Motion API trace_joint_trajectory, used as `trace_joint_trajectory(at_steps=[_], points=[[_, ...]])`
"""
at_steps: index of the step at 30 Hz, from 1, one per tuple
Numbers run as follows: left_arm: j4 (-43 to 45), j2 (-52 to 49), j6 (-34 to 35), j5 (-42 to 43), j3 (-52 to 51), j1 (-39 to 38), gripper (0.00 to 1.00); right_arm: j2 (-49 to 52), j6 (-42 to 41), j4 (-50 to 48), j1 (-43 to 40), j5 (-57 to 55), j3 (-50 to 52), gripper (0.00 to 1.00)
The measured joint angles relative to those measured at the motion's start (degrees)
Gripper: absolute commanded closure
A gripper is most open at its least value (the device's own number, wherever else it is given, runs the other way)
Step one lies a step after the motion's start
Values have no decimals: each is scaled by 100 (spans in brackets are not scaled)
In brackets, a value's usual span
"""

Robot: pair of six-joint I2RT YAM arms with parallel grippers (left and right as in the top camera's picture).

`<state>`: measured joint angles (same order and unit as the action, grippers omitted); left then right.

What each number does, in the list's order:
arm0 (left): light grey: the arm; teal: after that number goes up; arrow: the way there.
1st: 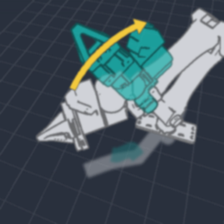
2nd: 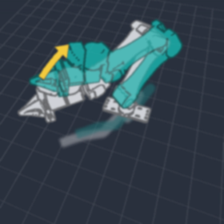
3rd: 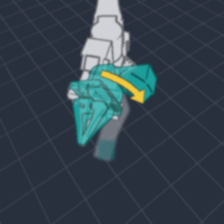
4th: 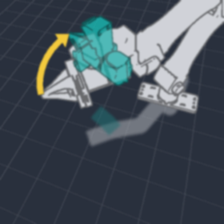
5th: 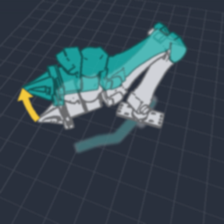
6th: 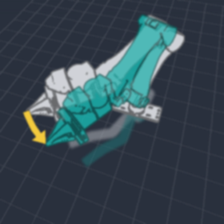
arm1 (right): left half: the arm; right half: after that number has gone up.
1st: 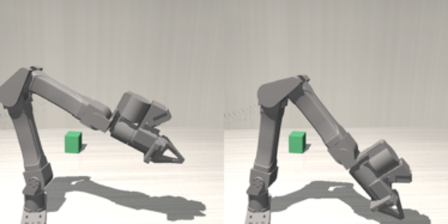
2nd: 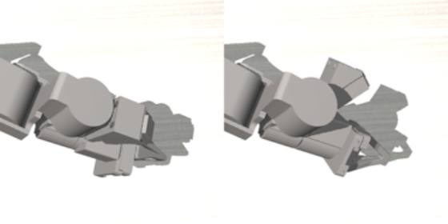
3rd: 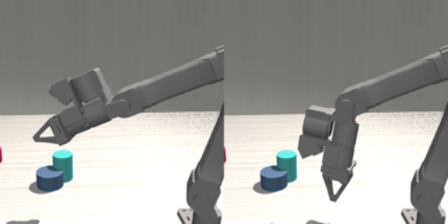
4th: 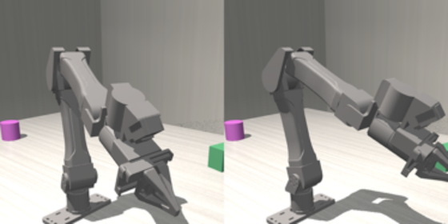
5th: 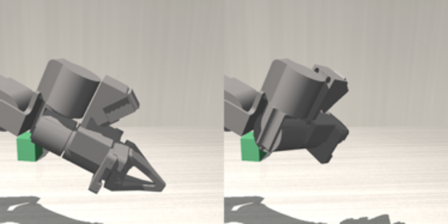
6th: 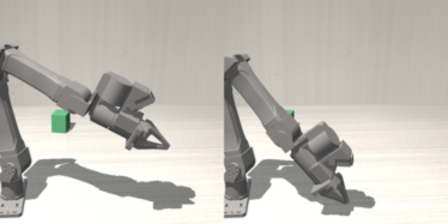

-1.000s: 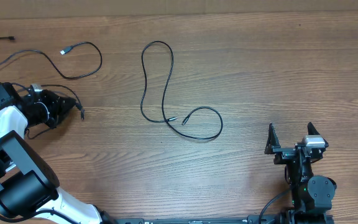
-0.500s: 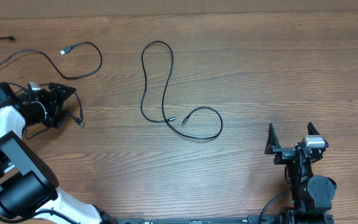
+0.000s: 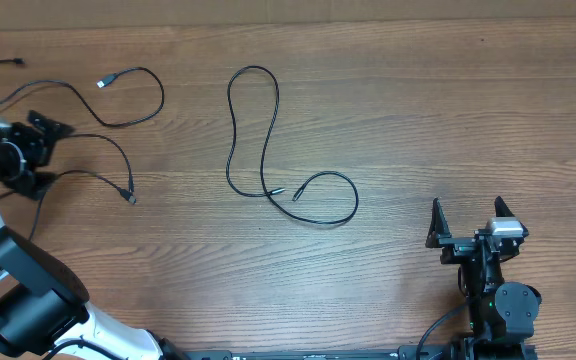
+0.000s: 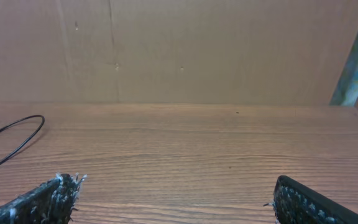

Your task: Untangle cables

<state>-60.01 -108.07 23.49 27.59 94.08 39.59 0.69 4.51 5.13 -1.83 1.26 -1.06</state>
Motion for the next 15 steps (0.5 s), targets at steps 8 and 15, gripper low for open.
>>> trace_joint_trajectory(at_steps=[8, 15], points=[[-726, 7, 675, -1915, 369, 177, 0, 0, 0, 4, -2, 0, 0, 0], [-796, 7, 1161, -2999, 251, 772, 0, 0, -2, 2, -2, 0, 0, 0]])
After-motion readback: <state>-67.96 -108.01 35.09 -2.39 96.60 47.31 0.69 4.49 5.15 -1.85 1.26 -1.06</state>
